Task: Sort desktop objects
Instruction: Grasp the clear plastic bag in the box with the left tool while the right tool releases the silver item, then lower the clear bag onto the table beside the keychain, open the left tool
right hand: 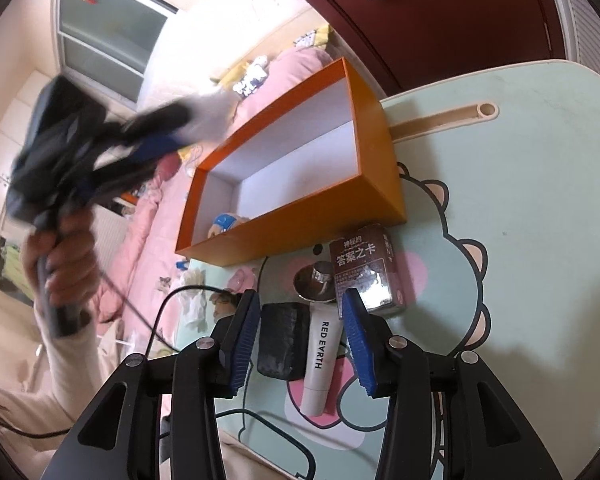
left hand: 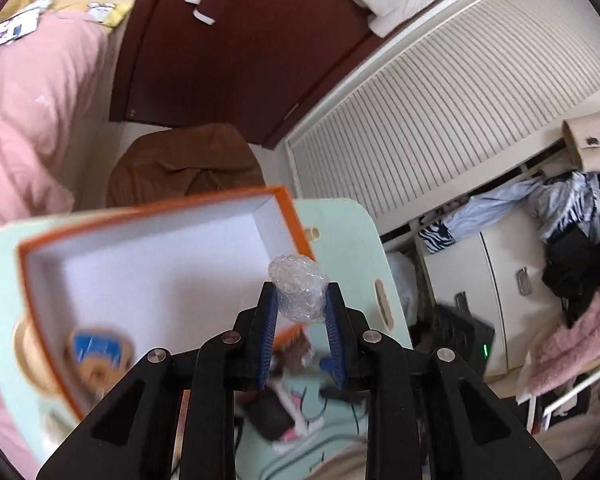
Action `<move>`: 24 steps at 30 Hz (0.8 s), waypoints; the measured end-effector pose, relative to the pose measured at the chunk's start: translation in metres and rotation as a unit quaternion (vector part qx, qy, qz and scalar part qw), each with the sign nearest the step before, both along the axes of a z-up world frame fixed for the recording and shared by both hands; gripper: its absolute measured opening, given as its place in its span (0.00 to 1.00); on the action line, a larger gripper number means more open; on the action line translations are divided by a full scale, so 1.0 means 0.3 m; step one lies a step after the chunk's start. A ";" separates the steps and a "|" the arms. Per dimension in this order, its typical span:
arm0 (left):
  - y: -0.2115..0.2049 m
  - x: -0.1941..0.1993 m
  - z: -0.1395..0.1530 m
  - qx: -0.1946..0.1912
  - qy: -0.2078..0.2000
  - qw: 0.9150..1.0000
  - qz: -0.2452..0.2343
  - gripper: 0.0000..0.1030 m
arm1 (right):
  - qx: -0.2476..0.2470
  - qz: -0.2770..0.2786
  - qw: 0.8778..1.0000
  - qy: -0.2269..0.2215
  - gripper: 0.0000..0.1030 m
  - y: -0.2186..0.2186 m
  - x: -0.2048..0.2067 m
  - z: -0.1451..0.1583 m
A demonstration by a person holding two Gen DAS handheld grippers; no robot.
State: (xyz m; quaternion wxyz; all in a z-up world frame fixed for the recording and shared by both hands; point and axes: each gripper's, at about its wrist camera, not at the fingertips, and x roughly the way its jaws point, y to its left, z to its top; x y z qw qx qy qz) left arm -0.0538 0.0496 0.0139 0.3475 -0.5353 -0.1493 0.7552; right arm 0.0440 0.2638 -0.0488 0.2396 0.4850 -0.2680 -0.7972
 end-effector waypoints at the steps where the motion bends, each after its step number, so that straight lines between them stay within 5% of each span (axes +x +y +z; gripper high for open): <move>1: -0.022 0.037 -0.011 -0.006 0.002 1.000 0.005 0.24 | 0.001 0.000 1.000 0.000 0.41 -0.001 -0.001 0.002; 9: -0.123 0.277 -0.189 -0.044 -0.008 0.997 0.057 0.24 | 0.016 0.005 1.000 -0.005 0.41 -0.028 -0.016 0.004; 14: -0.111 0.323 -0.295 -0.062 -0.014 0.995 0.082 0.24 | 0.022 0.010 1.000 -0.006 0.41 -0.052 -0.015 0.013; 20: -0.086 0.335 -0.319 -0.081 0.024 0.992 0.090 0.25 | 0.026 0.014 1.000 -0.002 0.41 -0.076 -0.005 0.028; 22: -0.091 0.342 -0.318 -0.077 0.034 0.992 0.095 0.28 | 0.028 0.014 1.000 0.000 0.42 -0.080 0.001 0.032; 24: -0.105 0.348 -0.303 -0.067 0.045 0.992 0.096 0.51 | 0.031 0.013 0.999 -0.001 0.42 -0.085 0.001 0.031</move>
